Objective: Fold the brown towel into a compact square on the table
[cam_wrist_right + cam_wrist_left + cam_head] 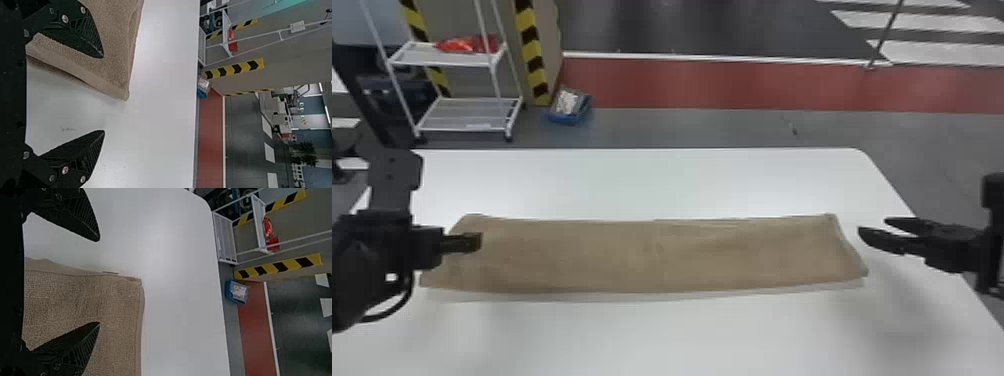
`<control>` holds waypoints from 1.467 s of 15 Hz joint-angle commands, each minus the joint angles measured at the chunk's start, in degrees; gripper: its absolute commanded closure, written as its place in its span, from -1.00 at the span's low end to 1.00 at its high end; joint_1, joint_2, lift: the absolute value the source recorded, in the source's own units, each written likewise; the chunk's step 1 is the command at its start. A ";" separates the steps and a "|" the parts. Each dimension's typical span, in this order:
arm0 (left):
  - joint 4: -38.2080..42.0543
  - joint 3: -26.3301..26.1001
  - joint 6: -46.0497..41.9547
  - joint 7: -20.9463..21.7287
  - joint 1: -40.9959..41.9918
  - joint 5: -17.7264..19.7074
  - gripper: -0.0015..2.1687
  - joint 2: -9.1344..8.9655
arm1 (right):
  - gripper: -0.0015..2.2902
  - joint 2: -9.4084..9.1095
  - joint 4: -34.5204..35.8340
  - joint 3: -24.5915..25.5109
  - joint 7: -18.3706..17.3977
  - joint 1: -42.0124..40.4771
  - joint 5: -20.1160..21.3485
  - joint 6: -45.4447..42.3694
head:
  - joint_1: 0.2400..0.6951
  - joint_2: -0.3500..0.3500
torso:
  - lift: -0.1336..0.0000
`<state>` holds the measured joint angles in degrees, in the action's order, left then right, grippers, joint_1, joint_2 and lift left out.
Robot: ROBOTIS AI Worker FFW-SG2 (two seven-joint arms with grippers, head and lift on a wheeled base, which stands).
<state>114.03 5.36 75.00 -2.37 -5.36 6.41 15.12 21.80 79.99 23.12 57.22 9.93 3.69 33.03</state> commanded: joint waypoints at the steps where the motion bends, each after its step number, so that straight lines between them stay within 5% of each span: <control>1: -0.22 0.00 -0.16 0.08 0.00 0.00 -0.88 0.00 | -0.80 0.08 -0.01 0.00 0.00 0.00 0.09 0.33 | 1.00 -0.19 | -0.92; 22: -2.59 -0.97 -1.21 0.26 -0.35 -1.40 -0.80 0.00 | -0.80 -0.36 3.07 -2.46 -2.02 -0.79 2.90 1.56 | 1.00 -0.16 | -0.92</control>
<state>111.69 4.40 73.69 -2.17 -5.81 5.06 15.12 21.45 83.13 20.73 55.21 9.14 6.53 34.63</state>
